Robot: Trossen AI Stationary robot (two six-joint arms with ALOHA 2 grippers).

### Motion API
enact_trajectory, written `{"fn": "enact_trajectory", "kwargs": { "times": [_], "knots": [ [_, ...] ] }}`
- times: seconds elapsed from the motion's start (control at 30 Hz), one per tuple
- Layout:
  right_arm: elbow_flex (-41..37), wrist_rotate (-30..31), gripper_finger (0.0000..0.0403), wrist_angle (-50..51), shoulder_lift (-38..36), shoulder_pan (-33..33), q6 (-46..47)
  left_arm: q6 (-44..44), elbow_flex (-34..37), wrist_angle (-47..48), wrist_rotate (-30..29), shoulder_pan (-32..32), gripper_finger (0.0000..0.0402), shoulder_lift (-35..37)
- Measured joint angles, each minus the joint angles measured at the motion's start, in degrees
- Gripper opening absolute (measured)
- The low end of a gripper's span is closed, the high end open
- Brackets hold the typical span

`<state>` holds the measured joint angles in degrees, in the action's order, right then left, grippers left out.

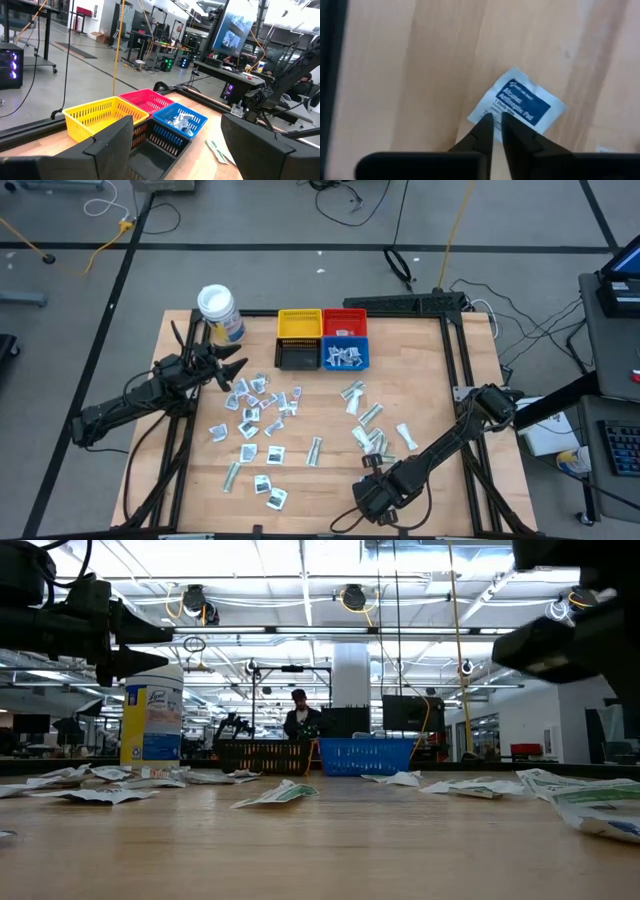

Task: Pick & Place First Aid Supplies
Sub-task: Put the blue alcohol pad into the blue basket

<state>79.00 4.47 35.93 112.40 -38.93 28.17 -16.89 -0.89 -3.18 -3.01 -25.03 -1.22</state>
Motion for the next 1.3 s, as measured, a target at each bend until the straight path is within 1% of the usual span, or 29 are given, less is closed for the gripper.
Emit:
{"fn": "enact_trajectory", "kwargs": {
  "times": [0.1, 0.2, 0.3, 0.37, 0.5, 0.57, 0.63, 0.77, 0.9, 1.03, 1.3],
  "knots": [
    [0.11, 0.26, 0.0076, 0.48, -1.16, 0.01, 3.88, 0.0, 0.0, 0.0, 0.02, 0.0, 0.0306, 0.0],
    [0.11, 2.56, 0.0114, 0.82, -1.86, 0.0, 9.65, -0.01, 0.01, 0.0, 0.02, -0.01, 0.0306, -0.01],
    [0.11, 4.01, 0.0147, 0.74, -2.63, 0.02, 17.74, 0.0, 0.01, 0.0, 0.02, 0.0, 0.0306, -0.01],
    [0.11, 4.4, 0.0163, 0.87, -2.75, 0.13, 24.94, -0.01, 0.02, 0.0, 0.01, 0.0, 0.0306, 0.0],
    [0.11, 2.48, 0.0177, 1.66, -2.75, 0.71, 38.66, 0.01, 0.0, 0.0, 0.02, 0.0, 0.0306, -0.01],
    [0.11, 3.02, 0.0177, 2.38, -2.75, 0.76, 43.27, 0.01, 0.02, 0.0, 0.02, 0.01, 0.0306, -0.01],
    [0.11, 4.07, 0.0175, 2.62, -2.75, 0.78, 45.7, 0.01, 0.01, 0.0, 0.01, -0.01, 0.0306, 0.0],
    [0.11, 4.45, 0.017, 2.48, -2.75, 0.97, 45.01, -0.01, 0.01, 0.0, 0.02, 0.01, 0.0306, 0.01],
    [0.11, 4.43, 0.0169, 2.39, -2.63, 1.0, 39.95, 0.0, 0.0, 0.0, 0.02, 0.01, 0.0306, 0.01],
    [-0.14, 2.94, 0.0169, 2.06, -0.69, 1.13, 36.95, -0.01, 0.02, 0.0, 0.02, 0.0, 0.0306, -0.01],
    [0.02, 3.15, 0.0169, 1.35, 2.32, 1.73, 31.18, -0.02, 0.02, -0.01, 0.02, -0.01, 0.0306, 0.0]
  ]
}}
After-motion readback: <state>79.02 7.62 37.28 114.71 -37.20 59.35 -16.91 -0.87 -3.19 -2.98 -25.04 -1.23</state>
